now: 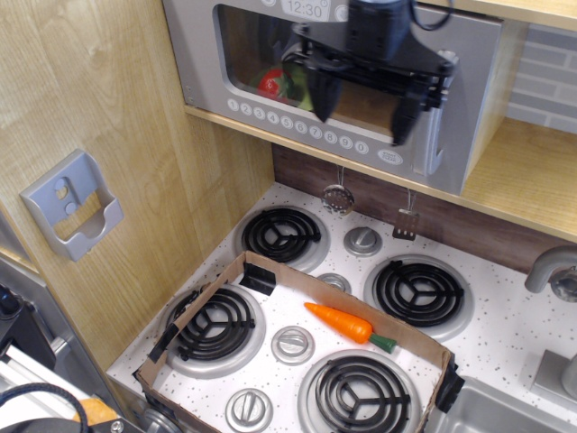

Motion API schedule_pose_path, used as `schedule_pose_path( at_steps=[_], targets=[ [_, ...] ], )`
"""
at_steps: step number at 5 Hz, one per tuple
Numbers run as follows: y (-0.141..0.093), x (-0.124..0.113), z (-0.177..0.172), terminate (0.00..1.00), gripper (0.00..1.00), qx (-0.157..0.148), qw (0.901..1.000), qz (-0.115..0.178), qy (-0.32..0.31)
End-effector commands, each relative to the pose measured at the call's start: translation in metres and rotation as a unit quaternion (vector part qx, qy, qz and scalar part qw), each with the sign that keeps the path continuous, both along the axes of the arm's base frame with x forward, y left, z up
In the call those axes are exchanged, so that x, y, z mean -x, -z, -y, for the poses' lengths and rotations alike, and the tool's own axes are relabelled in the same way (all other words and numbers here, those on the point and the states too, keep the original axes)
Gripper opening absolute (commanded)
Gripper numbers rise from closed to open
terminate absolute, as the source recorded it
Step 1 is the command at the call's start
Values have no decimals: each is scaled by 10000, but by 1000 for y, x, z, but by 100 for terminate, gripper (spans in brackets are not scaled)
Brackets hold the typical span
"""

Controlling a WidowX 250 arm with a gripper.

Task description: Open microwave

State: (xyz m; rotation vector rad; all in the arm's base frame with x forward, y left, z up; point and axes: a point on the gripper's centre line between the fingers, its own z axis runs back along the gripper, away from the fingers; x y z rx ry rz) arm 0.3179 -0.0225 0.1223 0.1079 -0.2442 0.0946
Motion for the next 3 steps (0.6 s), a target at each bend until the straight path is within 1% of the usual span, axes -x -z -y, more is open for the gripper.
schedule_pose_path(
  at_steps=[1,2,3],
  targets=[
    [7,-25,16,0,100,229,9986,480,63],
    [6,-40,18,0,100,197,9984,517,60],
    [4,-49,19,0,100,184,9983,534,170]
  ],
)
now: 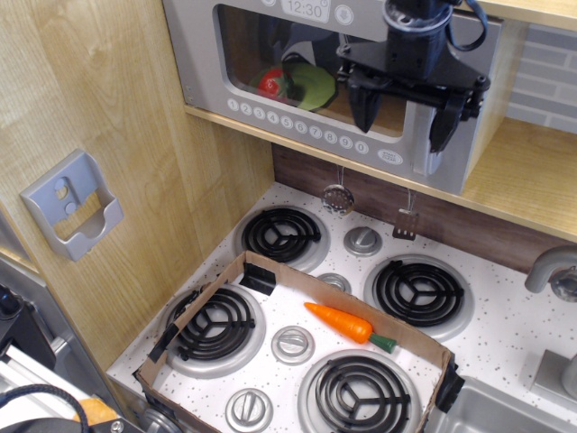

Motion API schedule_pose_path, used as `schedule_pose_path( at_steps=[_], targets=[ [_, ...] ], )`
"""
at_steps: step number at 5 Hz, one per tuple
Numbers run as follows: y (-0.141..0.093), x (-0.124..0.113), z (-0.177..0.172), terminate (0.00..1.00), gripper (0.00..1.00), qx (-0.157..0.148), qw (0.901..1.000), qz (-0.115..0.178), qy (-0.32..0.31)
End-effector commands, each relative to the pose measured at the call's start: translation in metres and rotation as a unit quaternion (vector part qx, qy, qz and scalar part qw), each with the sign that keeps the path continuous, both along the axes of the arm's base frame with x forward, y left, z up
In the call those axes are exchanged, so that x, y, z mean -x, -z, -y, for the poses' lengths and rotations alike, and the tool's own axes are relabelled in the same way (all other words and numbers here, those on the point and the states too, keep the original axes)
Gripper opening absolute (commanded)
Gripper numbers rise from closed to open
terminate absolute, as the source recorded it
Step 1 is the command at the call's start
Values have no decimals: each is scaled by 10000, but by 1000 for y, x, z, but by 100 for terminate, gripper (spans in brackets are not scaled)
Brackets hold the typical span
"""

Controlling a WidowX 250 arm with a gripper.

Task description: Open microwave

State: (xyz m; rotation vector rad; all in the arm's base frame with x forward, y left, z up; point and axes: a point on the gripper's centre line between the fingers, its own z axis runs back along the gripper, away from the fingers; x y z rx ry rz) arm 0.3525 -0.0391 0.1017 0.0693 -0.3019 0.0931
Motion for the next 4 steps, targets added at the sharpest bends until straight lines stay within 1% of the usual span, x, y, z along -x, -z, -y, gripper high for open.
schedule_pose_path(
  at_steps=[1,2,3,4],
  targets=[
    [-16,-19,6,0,100,47,9995,303,125],
    [-15,-18,5,0,0,90,9993,352,76],
    [-14,-15,5,0,0,95,9994,321,14],
    [-9,-7,3,0,0,168,9993,262,-206]
  ],
)
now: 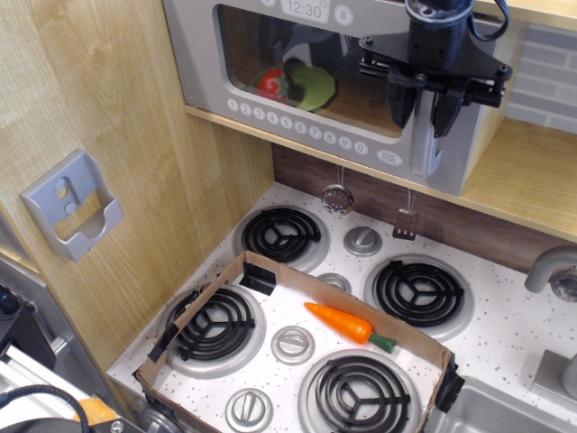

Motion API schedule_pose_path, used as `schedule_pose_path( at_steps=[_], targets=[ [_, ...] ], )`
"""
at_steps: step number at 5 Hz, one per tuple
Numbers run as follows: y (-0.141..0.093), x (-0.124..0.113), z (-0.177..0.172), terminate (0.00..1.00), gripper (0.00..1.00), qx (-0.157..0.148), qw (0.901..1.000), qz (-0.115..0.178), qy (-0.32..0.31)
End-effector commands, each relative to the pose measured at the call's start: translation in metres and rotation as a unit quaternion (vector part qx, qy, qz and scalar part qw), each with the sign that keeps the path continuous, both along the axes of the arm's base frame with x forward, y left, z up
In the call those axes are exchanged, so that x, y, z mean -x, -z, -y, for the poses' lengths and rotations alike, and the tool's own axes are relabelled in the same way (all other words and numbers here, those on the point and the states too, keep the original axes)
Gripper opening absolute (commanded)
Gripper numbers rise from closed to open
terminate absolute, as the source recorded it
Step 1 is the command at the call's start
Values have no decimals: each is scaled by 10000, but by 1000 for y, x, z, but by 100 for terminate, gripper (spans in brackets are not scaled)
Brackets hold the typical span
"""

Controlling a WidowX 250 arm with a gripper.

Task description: Open microwave

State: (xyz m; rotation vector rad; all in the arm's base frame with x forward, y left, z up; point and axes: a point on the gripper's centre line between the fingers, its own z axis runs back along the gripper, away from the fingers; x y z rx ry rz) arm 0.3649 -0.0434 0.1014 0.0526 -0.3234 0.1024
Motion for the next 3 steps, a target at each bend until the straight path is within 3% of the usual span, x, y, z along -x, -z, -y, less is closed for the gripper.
schedule_pose_path(
  at_steps=[1,2,3],
  targets=[
    [-8,20,-3,0,0,93,9993,104,-345],
    [-8,39,-4,0,100,16,9977,114,-662],
    [-7,62,-2,0,100,-115,9942,254,-1036]
  ],
)
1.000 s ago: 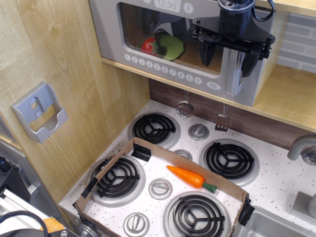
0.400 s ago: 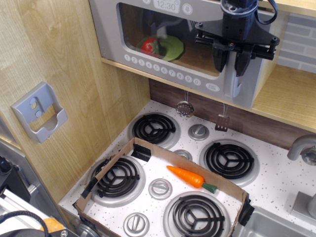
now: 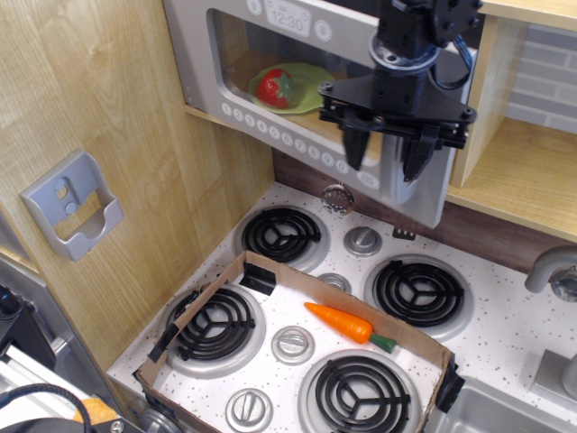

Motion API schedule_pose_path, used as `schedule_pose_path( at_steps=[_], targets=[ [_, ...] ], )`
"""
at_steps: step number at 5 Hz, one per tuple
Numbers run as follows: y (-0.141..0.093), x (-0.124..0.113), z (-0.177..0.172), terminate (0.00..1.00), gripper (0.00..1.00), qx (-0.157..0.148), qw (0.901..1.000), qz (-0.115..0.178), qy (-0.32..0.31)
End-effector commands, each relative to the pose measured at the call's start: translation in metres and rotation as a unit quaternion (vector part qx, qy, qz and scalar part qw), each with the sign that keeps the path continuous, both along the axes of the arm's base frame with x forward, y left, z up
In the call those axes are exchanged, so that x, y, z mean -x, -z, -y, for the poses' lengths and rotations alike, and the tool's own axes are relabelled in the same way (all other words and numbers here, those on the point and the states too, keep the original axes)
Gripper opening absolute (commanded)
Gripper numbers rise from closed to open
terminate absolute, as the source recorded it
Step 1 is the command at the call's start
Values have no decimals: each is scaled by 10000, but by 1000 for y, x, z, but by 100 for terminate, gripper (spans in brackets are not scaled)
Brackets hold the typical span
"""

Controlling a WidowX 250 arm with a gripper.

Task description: Open microwave

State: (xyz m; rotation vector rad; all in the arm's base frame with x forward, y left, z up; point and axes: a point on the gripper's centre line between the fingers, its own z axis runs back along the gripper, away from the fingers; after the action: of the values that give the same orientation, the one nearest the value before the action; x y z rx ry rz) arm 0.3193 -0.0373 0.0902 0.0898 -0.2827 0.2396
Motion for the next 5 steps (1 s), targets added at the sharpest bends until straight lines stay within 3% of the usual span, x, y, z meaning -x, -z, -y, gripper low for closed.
schedule_pose_path(
  at_steps=[1,2,3,4,5],
  targets=[
    [-16,45,12,0,100,-87,9944,454,-949],
    [-7,75,45,0,100,187,9755,500,-2133],
    [-11,64,84,0,100,146,9822,668,-1748],
    [-16,35,108,0,100,487,9906,482,-1186],
    [-19,3,118,0,100,604,9974,400,54]
  ],
)
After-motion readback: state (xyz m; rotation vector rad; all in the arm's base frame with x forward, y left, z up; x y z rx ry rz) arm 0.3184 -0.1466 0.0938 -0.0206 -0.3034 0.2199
